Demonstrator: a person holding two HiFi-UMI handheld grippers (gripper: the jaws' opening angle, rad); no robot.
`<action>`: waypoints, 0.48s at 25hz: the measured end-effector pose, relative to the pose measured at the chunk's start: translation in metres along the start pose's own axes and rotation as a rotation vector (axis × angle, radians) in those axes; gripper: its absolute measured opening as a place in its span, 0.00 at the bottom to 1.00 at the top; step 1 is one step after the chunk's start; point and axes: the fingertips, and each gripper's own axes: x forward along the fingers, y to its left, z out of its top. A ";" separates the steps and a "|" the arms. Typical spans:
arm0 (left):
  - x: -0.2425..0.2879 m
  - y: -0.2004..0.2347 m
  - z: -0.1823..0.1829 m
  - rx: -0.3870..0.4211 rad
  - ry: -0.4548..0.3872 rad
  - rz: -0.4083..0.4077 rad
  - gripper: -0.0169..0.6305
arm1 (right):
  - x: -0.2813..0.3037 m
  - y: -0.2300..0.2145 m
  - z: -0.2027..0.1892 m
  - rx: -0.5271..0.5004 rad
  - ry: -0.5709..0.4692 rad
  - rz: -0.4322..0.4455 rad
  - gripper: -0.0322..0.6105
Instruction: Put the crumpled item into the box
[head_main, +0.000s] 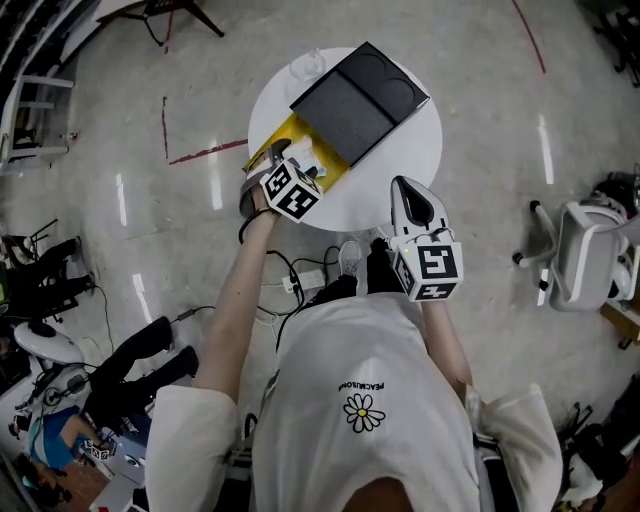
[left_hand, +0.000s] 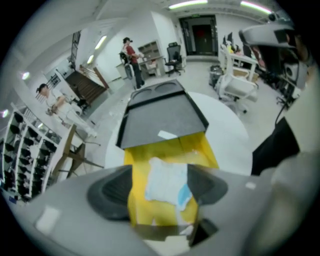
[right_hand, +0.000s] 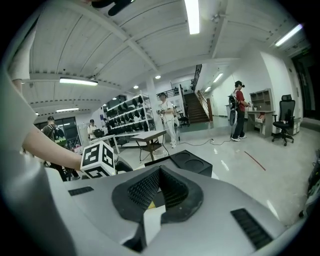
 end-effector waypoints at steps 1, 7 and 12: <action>-0.007 0.006 0.006 -0.010 -0.020 0.016 0.52 | 0.000 0.004 0.003 -0.007 -0.005 0.006 0.05; -0.067 0.063 0.045 -0.034 -0.168 0.175 0.52 | 0.010 0.032 0.038 -0.119 -0.064 0.082 0.05; -0.137 0.107 0.076 -0.096 -0.325 0.301 0.50 | 0.016 0.046 0.074 -0.202 -0.127 0.123 0.05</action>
